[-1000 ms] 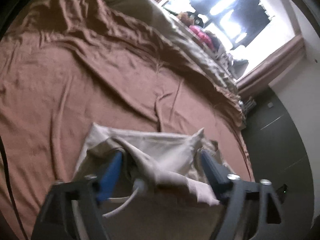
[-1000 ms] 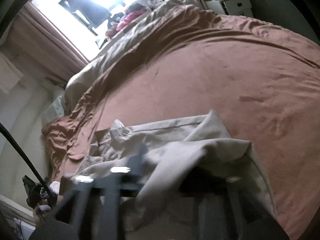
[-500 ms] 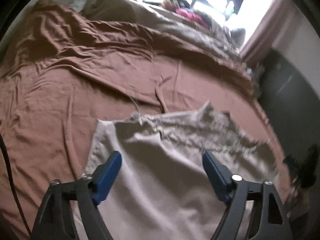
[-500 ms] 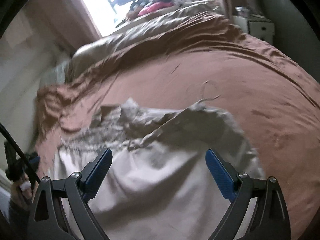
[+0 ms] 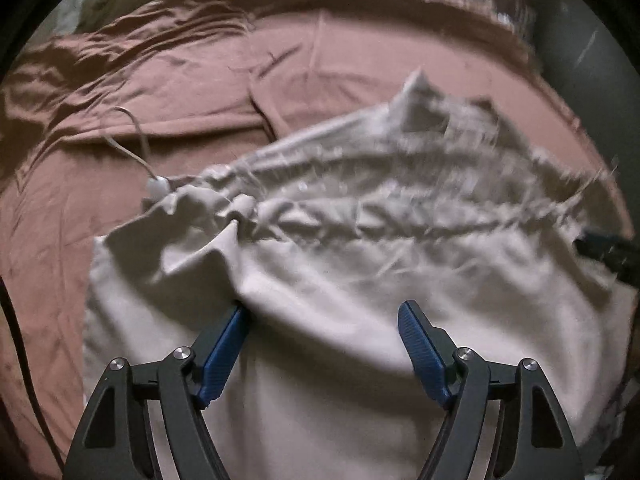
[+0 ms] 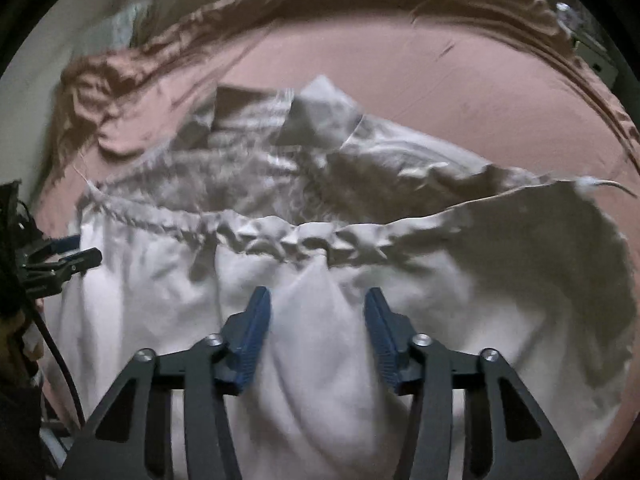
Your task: Fold large clothes
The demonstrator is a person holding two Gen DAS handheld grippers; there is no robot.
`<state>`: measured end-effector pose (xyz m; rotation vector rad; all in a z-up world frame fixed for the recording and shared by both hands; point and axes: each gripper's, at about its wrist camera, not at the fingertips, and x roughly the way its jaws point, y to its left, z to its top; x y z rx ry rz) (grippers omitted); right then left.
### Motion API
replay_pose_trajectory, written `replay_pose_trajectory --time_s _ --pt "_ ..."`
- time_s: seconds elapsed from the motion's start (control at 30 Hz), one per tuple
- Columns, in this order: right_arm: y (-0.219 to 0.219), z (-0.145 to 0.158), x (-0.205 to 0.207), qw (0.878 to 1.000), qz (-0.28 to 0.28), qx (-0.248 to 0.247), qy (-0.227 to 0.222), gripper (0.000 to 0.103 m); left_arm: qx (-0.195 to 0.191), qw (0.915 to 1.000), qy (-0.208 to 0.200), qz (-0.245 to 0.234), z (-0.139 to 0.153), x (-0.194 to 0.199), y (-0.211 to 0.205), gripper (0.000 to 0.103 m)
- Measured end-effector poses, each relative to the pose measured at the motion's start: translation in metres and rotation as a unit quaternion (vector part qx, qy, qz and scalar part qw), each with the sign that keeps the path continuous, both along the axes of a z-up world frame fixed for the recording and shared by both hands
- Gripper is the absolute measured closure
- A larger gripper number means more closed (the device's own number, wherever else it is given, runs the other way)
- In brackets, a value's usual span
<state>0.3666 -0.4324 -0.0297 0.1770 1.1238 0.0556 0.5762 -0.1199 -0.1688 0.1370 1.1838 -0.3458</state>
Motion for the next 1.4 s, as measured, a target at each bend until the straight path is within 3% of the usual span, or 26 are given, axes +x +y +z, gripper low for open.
replay_pose_trajectory --time_s 0.1,0.13,0.2,0.23,0.27,0.37,0.5,0.6,0.77,0.9,1.0,1.03,1.13,1.17,1.23,1.27,1.3,1.4 --pt "-0.002 -0.005 0.017 1.000 0.000 -0.022 -0.002 0.097 0.018 0.9997 -0.009 -0.011 -0.010 0.006 -0.007 0.027" --pt "-0.003 -0.005 0.020 1.000 0.001 -0.026 -0.004 0.100 0.020 0.9996 -0.016 -0.011 -0.011 0.008 -0.008 0.034" --pt "-0.005 -0.004 0.027 0.999 0.000 -0.034 -0.014 0.103 0.020 0.9994 -0.025 -0.013 -0.010 0.012 -0.011 0.053" --pt "-0.006 -0.003 0.028 0.999 -0.003 -0.035 -0.018 0.103 0.022 0.9992 -0.029 -0.013 -0.008 0.014 -0.012 0.071" --pt "-0.008 -0.002 0.031 0.999 -0.007 -0.034 -0.024 0.103 0.033 0.9986 -0.039 -0.010 -0.005 0.017 -0.013 0.097" --pt "-0.014 0.004 0.032 0.999 -0.018 -0.029 -0.040 0.103 0.016 0.9991 -0.040 -0.005 0.001 0.025 -0.009 0.102" --pt "-0.016 0.015 0.022 0.997 -0.033 -0.030 -0.069 0.103 -0.028 0.9969 -0.073 0.009 0.023 0.029 -0.002 0.102" --pt "-0.014 0.010 0.022 0.997 -0.038 -0.036 -0.064 0.103 -0.037 0.9960 -0.081 0.012 0.028 0.035 -0.004 0.102" --pt "-0.021 0.000 0.026 0.997 -0.057 0.010 -0.046 0.103 -0.019 0.9991 -0.036 0.014 -0.006 0.051 -0.012 0.101" --pt "-0.033 0.019 0.016 0.996 -0.060 0.037 -0.059 0.103 -0.033 0.9987 -0.032 0.021 -0.005 0.051 -0.009 0.100" --pt "-0.031 0.042 0.001 0.995 -0.057 0.030 -0.081 0.101 -0.060 0.9970 -0.046 0.019 0.014 0.045 -0.002 0.095" --pt "-0.028 0.050 -0.007 0.994 -0.053 0.027 -0.090 0.101 -0.066 0.9962 -0.054 0.021 0.022 0.040 0.001 0.085" --pt "-0.017 0.066 -0.028 0.992 -0.042 0.023 -0.113 0.099 -0.086 0.9934 -0.074 0.021 0.045 0.026 0.011 0.030" --pt "-0.012 0.071 -0.035 0.992 -0.040 0.011 -0.119 0.094 -0.087 0.9922 -0.086 0.018 0.053 0.019 0.014 0.025" --pt "-0.009 0.075 -0.044 0.992 -0.038 0.004 -0.124 0.061 -0.085 0.9910 -0.103 0.013 0.066 0.004 0.021 0.025" --pt "-0.011 0.077 -0.050 0.991 -0.039 0.013 -0.126 0.032 -0.085 0.9908 -0.104 0.015 0.071 -0.004 0.027 0.025" --pt "-0.013 0.078 -0.053 0.991 -0.039 0.024 -0.128 0.025 -0.090 0.9904 -0.103 0.018 0.075 -0.012 0.033 0.025" --pt "-0.005 0.081 -0.071 0.991 -0.025 0.051 -0.124 0.025 -0.095 0.9895 -0.107 0.025 0.082 -0.032 0.053 0.025"
